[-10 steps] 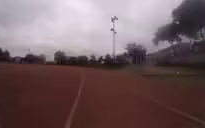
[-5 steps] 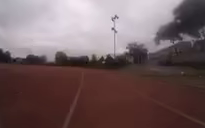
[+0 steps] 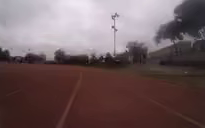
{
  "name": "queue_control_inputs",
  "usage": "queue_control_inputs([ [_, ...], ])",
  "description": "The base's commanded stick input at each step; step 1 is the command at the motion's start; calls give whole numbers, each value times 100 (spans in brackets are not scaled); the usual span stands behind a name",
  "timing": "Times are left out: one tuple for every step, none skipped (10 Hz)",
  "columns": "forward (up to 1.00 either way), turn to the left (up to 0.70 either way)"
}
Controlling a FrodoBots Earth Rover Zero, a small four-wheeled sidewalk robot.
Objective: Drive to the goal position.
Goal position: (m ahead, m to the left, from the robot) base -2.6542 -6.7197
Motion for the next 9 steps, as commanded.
queue_control_inputs([
  [70,0],
  [70,0],
  [70,0],
  [70,0],
  [70,0],
  [70,0],
  [70,0],
  [70,0],
  [70,0],
])
